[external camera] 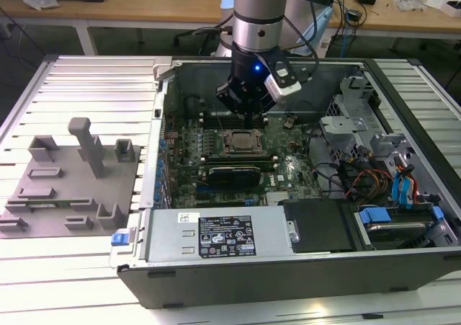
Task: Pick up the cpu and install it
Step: 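Install the first cpu locking lever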
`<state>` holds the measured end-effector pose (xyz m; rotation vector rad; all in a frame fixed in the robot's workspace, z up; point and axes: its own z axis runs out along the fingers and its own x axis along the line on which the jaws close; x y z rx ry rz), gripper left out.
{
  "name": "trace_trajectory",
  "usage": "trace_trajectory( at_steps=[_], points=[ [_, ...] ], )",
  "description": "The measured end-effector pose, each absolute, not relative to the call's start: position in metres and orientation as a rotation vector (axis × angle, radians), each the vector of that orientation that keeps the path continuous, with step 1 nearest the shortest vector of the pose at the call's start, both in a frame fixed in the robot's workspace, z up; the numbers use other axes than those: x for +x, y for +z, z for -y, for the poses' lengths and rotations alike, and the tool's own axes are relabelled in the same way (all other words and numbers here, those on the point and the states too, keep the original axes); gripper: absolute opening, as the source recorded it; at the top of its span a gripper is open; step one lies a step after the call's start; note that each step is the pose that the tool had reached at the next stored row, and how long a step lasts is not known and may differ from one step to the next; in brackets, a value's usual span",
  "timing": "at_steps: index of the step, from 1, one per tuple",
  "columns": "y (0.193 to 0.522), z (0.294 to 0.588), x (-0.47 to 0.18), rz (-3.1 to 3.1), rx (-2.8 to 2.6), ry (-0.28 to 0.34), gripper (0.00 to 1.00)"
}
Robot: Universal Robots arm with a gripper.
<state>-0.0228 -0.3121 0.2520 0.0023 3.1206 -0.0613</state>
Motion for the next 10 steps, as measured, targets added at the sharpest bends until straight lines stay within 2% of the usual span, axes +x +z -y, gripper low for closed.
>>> trace_trajectory(
  at_steps=[10],
  points=[
    [0.252,0.312,-0.04,-3.121,0.002,-0.061,0.11]
  ],
)
